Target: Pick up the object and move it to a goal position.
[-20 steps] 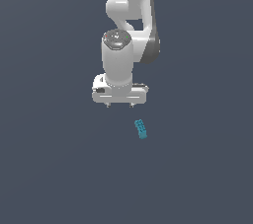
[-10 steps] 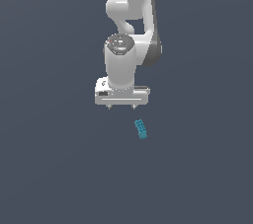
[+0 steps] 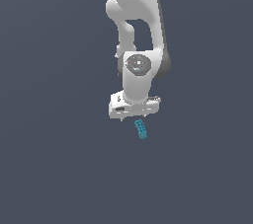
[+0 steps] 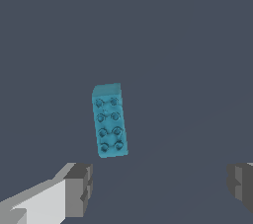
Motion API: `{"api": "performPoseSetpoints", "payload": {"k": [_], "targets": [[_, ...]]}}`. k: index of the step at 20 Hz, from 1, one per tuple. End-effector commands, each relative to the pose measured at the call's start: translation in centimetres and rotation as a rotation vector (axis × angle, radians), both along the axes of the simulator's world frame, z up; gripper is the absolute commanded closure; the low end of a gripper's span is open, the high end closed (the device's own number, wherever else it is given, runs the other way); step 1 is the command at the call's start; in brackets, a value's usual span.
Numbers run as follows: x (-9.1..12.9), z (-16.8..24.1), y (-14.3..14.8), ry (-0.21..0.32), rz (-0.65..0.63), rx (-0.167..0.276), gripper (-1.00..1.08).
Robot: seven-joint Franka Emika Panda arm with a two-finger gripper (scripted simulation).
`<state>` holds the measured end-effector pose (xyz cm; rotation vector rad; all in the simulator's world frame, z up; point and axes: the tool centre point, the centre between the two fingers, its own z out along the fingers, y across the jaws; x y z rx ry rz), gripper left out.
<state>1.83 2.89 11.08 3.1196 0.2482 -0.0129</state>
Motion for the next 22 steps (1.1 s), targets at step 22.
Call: {"api": "performPoseSetpoints", "payload": {"k": [22], "targets": [[0.9,-7.1,4.0,-0.006,0.112,0.013,-0.92]]}}
